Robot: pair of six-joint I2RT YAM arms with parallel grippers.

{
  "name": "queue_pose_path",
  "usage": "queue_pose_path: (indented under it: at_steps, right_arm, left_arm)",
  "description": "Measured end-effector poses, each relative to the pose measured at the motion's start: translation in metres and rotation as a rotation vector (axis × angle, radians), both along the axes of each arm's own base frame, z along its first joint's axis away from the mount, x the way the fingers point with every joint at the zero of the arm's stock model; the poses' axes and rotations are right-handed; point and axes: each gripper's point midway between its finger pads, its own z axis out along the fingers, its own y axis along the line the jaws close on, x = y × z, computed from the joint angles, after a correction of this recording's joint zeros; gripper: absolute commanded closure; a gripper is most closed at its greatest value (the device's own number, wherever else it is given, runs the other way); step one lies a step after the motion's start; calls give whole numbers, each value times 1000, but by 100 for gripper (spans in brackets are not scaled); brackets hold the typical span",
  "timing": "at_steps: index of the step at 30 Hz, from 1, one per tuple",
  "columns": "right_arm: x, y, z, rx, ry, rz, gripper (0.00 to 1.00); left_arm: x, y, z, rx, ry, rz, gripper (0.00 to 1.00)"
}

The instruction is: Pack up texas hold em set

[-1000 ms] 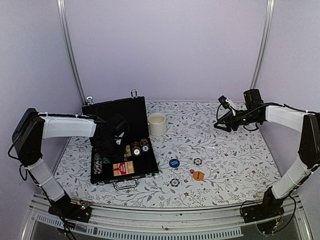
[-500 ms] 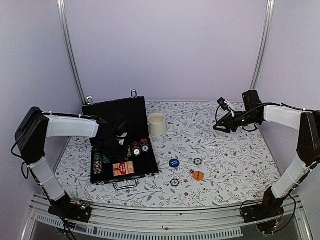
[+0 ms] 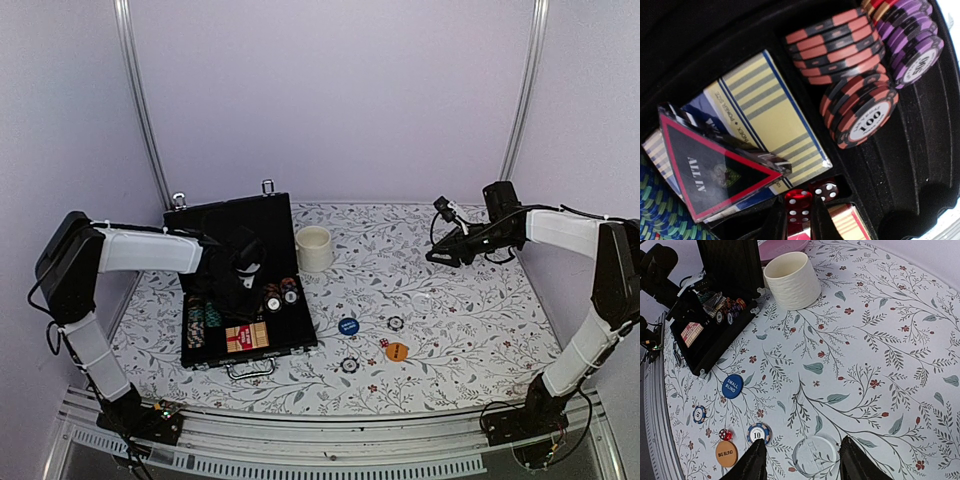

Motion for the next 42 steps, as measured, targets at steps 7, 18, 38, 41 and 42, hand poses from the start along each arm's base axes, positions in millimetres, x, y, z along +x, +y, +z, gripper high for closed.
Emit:
queue_pose_path:
  at_steps: [7, 18, 38, 41, 42]
  right_arm:
    - [-1, 0, -1, -2, 5, 1, 58]
    - [0, 0, 0, -2, 4, 1, 58]
    - [0, -1, -1, -6, 6, -1, 58]
    - [0, -1, -1, -9, 4, -2, 58]
    - [0, -1, -1, -10, 4, -2, 58]
  left_arm:
    - [3, 2, 10, 14, -23, -3, 77]
    - [21, -17, 74, -47, -157, -39, 74]
    - [-54, -287, 40, -166, -255, -889, 68]
    - [-52, -303, 30, -178, -250, -916, 67]
    - [-51, -308, 28, -184, -248, -921, 67]
